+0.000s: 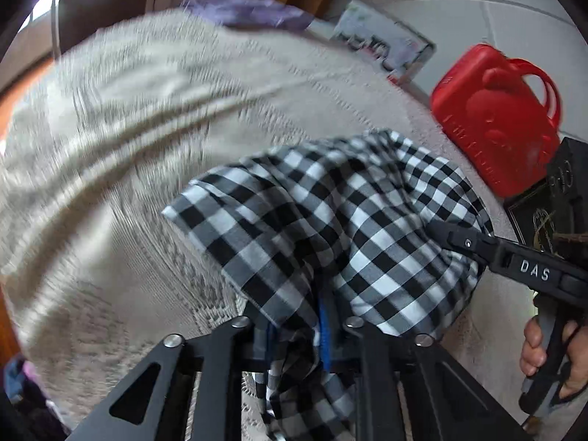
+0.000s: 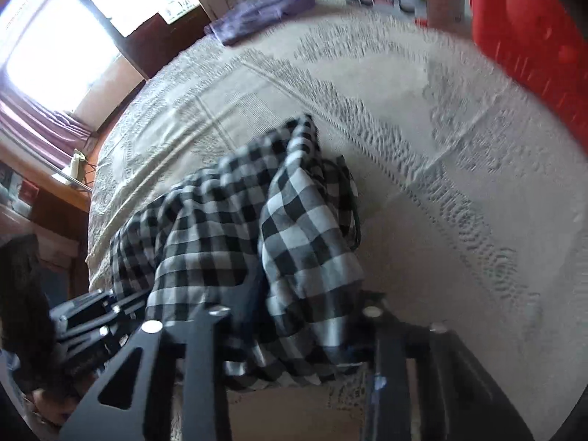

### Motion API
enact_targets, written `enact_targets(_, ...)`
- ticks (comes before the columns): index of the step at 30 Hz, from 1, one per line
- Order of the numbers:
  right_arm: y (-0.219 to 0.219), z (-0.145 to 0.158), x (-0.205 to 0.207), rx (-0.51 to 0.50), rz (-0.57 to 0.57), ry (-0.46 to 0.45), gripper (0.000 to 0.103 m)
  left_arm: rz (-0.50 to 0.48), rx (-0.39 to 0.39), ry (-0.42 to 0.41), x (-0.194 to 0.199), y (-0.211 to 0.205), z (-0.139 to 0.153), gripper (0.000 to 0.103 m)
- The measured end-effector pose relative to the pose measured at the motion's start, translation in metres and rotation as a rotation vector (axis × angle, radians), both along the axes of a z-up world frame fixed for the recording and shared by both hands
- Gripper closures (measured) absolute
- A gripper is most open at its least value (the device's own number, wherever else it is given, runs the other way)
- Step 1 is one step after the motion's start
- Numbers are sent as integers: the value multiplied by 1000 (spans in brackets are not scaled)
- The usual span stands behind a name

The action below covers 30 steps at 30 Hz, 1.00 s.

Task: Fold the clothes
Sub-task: 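Grasp the folded pants bundle with both grippers and lift it, then carry the folded pants with both grippers toward the purple cloth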

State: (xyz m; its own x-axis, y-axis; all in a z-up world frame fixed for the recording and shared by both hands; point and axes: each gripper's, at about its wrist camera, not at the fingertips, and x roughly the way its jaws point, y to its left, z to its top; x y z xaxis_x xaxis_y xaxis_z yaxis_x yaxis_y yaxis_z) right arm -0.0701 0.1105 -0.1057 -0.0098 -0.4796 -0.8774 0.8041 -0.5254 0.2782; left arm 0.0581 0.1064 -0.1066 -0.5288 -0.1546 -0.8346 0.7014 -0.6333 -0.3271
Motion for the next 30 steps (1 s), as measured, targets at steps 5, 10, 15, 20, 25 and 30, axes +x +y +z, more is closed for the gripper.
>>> enact_targets(5, 26, 36, 17, -74, 13, -5, 84, -22, -100, 15, 5, 8, 45, 88)
enact_targets(10, 52, 74, 26, -162, -14, 18, 85, -54, -158, 22, 9, 22, 88, 88)
enact_targets(15, 56, 94, 34, -189, -32, 37, 85, -91, -161, 14, 7, 25, 104, 89)
enact_targets(20, 53, 95, 36, -186, -65, 30, 85, -156, -131, 21, -8, 15, 96, 92)
enact_targets(25, 46, 90, 22, -178, -163, 34, 85, -273, -107, 14, -37, -22, 76, 93)
enact_targets(30, 41, 48, 8, -125, -316, -38, 85, -388, -93, -102, -62, -51, 36, 92)
